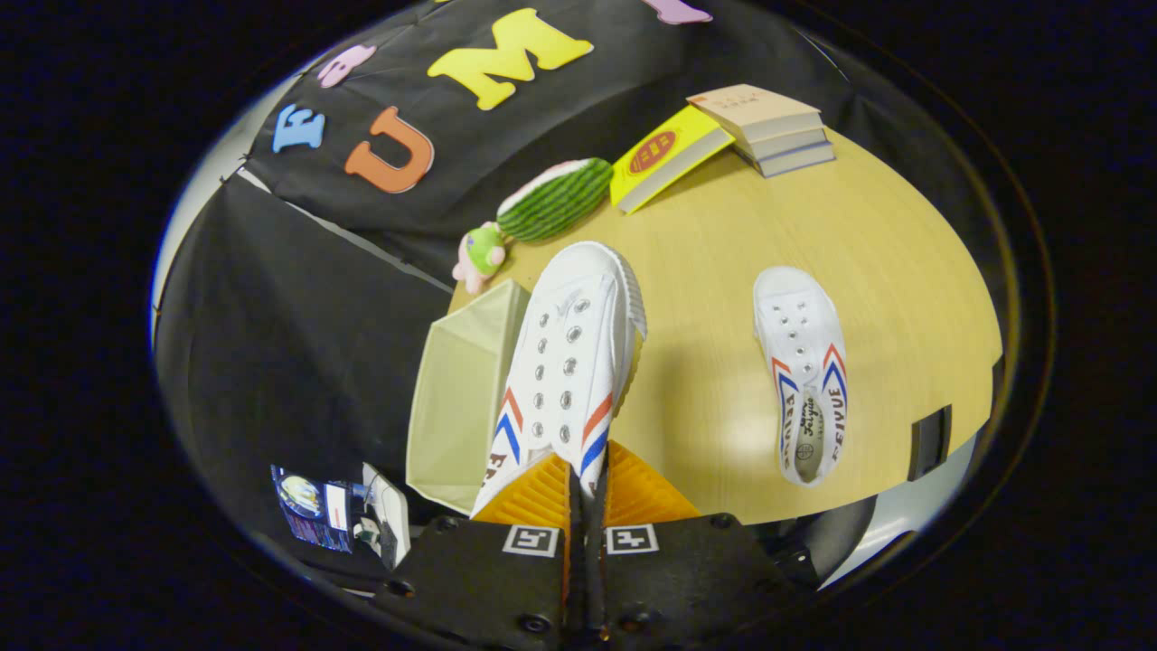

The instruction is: Open the storage box then place both shoes into the box .Put the left shoe in first, then the right shoe, with the right side of both shoes facing outward in a uniform manner.

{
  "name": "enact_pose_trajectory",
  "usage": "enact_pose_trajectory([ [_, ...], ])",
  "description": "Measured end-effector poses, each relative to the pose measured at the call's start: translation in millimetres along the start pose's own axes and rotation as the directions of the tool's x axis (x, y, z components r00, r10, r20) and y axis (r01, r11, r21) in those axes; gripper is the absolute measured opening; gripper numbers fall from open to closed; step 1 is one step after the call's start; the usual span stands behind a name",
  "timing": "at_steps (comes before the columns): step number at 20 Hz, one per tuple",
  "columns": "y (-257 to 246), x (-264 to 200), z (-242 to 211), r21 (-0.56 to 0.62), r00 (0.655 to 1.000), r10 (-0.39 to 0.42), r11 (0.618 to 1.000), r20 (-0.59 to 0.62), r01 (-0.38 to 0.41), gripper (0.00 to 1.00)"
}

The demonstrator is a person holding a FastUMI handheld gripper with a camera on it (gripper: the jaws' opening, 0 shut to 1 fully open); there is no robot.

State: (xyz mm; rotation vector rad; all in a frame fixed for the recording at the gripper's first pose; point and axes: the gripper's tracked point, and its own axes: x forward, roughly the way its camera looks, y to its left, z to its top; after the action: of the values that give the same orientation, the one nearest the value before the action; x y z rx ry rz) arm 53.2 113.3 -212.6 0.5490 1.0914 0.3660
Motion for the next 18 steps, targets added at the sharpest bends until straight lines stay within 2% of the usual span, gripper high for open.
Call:
enact_pose_trajectory([
  [4,64.2,-18.2,4.2,-0.087,1.000,0.000,0.996,0.022,0.002,0.06],
  [7,113.3,-6.6,3.7,-0.124,0.999,0.025,0.992,0.022,-0.022,0.06],
  [11,156.3,36.3,0.4,-0.084,0.999,0.050,0.995,-0.015,-0.051,0.06],
  [18,168.5,126.9,-25.5,-0.009,0.992,0.014,1.000,-0.124,-0.015,0.06],
])
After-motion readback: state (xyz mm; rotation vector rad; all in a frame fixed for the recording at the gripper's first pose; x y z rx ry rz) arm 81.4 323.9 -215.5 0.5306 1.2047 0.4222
